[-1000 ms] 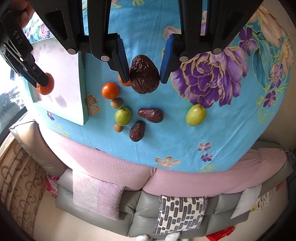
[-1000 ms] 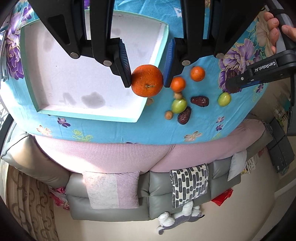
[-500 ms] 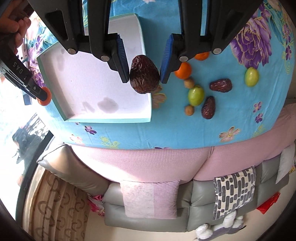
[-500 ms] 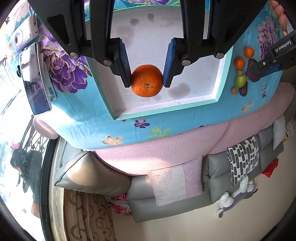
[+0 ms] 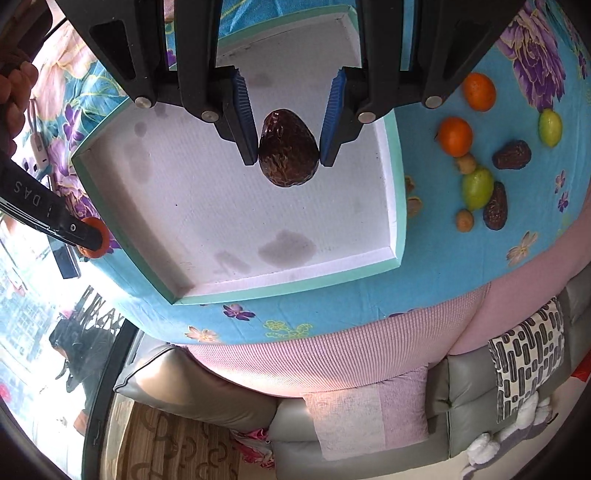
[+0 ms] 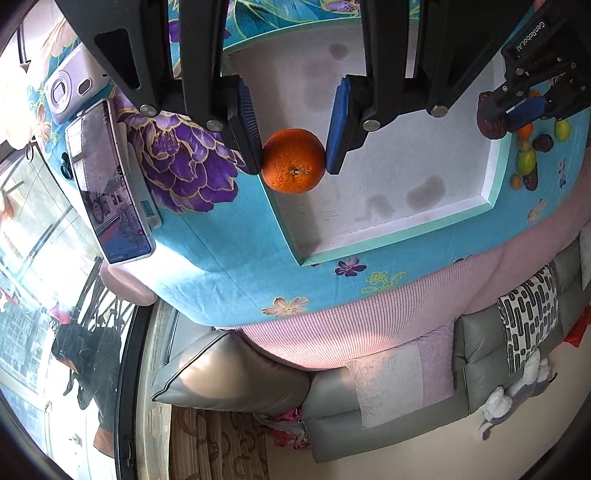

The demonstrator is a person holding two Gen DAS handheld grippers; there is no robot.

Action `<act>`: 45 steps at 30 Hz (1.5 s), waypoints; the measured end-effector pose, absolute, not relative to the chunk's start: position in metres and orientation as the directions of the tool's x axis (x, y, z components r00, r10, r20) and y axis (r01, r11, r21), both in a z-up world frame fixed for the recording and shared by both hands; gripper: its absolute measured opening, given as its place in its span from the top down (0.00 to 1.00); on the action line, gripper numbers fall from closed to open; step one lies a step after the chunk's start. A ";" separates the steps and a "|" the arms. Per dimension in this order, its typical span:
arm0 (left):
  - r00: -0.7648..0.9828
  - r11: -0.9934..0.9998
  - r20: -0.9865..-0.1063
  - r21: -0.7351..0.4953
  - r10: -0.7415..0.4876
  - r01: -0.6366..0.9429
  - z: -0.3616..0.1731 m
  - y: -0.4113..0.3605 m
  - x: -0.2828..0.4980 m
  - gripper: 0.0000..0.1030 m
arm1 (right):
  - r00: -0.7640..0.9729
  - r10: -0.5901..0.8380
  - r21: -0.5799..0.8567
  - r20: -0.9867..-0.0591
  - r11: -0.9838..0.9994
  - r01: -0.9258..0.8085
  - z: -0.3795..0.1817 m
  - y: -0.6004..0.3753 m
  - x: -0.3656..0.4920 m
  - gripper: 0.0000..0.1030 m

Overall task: Organize fruits
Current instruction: 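Carry the date in the left tool while the right tool carries the orange over the tray, then open the left tool to drop the date while the right tool releases the orange in the tray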

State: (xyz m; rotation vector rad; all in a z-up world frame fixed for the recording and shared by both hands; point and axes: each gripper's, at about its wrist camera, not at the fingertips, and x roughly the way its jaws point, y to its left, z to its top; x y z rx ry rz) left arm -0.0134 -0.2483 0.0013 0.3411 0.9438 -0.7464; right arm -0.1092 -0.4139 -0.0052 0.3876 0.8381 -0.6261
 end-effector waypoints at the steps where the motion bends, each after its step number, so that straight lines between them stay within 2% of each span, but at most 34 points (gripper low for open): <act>1: 0.358 0.703 -0.834 -0.050 -0.420 0.709 -0.003 -0.250 -0.014 0.64 | 0.496 -0.345 0.078 -0.797 0.755 0.651 -0.011 -0.415 -0.108 0.64; 7: 0.326 0.697 -0.858 -0.050 -0.396 0.715 -0.023 -0.254 -0.015 0.64 | 0.435 -0.281 0.088 -0.856 0.748 0.658 -0.039 -0.421 -0.101 0.64; 13: 0.322 0.695 -0.860 -0.051 -0.396 0.717 -0.026 -0.253 -0.014 0.64 | 0.405 -0.266 0.068 -0.875 0.760 0.646 -0.047 -0.418 -0.096 0.64; 30: 0.320 0.698 -0.863 -0.053 -0.392 0.714 -0.025 -0.254 -0.014 0.64 | 0.385 -0.283 0.037 -0.879 0.763 0.646 -0.046 -0.417 -0.094 0.63; 35: 0.319 0.690 -0.856 -0.059 -0.407 0.721 -0.020 -0.254 -0.016 0.64 | 0.397 -0.298 0.038 -0.868 0.759 0.650 -0.040 -0.418 -0.098 0.57; 45: 0.339 0.689 -0.829 -0.075 -0.445 0.721 0.001 -0.247 -0.019 0.63 | 0.441 -0.339 0.035 -0.831 0.760 0.649 -0.021 -0.414 -0.104 0.57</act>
